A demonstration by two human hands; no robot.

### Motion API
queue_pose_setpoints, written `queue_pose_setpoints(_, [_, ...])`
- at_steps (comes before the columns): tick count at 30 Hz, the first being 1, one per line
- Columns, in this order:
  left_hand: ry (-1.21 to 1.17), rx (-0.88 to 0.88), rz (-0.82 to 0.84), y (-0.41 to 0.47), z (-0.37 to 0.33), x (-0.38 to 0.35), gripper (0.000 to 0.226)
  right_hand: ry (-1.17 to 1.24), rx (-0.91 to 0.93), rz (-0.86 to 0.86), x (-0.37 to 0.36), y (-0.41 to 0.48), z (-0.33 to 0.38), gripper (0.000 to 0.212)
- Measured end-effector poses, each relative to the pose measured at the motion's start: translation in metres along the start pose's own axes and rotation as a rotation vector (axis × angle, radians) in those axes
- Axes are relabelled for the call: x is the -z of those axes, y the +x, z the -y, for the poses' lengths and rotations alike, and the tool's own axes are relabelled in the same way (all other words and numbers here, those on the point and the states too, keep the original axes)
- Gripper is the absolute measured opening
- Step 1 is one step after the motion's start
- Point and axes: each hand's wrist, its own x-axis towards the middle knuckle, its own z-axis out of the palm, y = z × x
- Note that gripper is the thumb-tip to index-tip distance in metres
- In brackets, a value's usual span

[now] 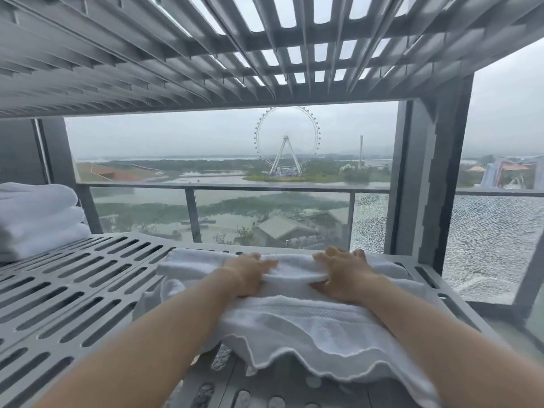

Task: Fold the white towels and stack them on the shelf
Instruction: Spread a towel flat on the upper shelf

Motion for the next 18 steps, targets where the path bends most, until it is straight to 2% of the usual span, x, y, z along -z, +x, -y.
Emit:
queue_pose_setpoints(3, [0.012,0.011,-0.044,0.002,0.002,-0.002,0.071,-0.05,0.001,-0.058,0.003,0.002,0.007,0.059])
queue_pose_setpoints(7, [-0.007,0.033,-0.1,0.0,0.003,-0.002,0.068,-0.106,0.08,-0.2,0.004,-0.005,0.015,0.036])
queue_pose_setpoints(9, [-0.023,0.041,-0.125,-0.004,0.0,-0.004,0.06,-0.142,0.106,-0.248,0.003,-0.009,0.017,0.034])
queue_pose_setpoints(12, [0.024,0.093,-0.263,-0.014,-0.012,-0.01,0.05,-0.21,0.129,-0.327,0.007,-0.012,0.015,0.033])
queue_pose_setpoints(14, [0.033,0.109,-0.345,-0.021,-0.014,-0.013,0.056,-0.241,0.12,-0.391,0.013,-0.01,0.009,0.033])
queue_pose_setpoints(16, [0.001,0.064,-0.375,-0.029,-0.011,-0.012,0.065,-0.275,0.089,-0.42,0.017,-0.008,0.004,0.033])
queue_pose_setpoints(18, [-0.077,-0.035,-0.338,-0.038,-0.003,-0.009,0.067,-0.273,0.046,-0.366,0.012,-0.006,0.004,0.033])
